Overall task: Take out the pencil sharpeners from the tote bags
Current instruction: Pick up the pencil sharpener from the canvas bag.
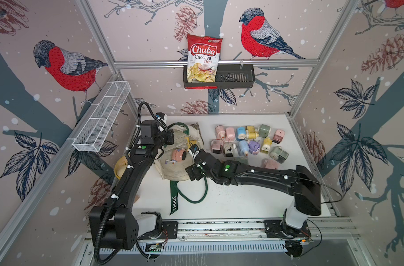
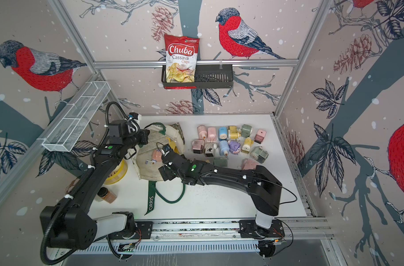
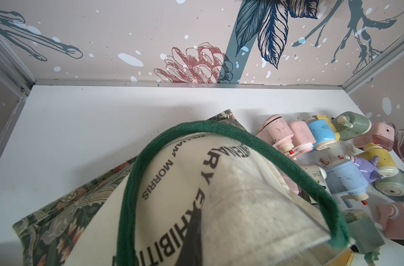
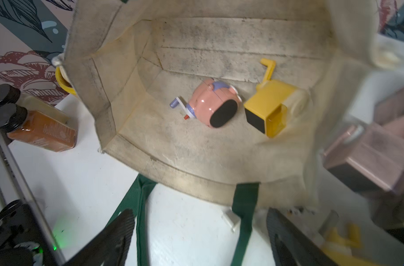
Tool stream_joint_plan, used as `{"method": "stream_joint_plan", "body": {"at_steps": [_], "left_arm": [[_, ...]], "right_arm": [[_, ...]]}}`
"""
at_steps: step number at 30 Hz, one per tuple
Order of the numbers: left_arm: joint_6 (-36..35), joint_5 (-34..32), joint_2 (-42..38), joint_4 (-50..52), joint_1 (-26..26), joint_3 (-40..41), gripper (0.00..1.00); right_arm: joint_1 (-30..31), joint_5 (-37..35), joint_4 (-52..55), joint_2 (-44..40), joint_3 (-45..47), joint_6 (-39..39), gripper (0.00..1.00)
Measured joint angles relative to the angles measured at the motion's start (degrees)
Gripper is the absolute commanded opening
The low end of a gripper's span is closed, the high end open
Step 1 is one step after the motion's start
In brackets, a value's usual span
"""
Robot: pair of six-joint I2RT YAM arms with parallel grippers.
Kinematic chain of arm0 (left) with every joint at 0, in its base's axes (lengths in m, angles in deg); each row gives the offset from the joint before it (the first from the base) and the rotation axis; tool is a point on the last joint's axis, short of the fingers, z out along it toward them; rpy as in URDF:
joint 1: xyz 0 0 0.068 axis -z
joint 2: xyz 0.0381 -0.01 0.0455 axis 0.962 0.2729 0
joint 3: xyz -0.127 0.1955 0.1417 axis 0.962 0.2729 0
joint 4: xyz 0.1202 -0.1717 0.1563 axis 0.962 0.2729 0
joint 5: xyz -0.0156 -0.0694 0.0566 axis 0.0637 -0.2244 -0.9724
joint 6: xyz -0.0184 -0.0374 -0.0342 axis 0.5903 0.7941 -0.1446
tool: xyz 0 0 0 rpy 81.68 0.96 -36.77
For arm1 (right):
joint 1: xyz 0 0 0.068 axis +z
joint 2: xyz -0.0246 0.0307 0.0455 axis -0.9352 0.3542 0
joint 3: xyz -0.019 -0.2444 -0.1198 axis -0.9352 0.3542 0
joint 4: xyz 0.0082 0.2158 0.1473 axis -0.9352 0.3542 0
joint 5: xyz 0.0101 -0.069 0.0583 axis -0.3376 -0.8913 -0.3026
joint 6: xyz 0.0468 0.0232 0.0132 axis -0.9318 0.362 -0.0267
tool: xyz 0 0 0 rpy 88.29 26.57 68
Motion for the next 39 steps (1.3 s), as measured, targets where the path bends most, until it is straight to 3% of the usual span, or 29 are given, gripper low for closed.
{"method": "stream_joint_plan", "body": {"at_steps": [7,16,25,32,39], "left_arm": [[0.00,0.00,-0.13,0.00,0.00,0.00,0.00],[0.00,0.00,-0.13,0.00,0.00,0.00,0.00],[0.00,0.02,-0.37,0.00,0.00,0.02,0.00],[0.00,0.02,-0.37,0.00,0.00,0.04,0.00],[0.00,0.17,-0.35,0.02,0.00,0.07,0.00]], "right_arm": [[-2.93,1.90,-2.25,15.37,-12.57,7.58,0.97],[-4.46,-3.41,-5.73,30.23,-27.82,15.26,1.00],[-9.07,1.77,-5.62,34.84,-33.68,19.21,0.99],[-9.03,9.88,-3.06,37.27,-34.60,20.72,1.00],[-9.25,13.42,-3.32,38.10,-35.06,20.70,1.00]]}}
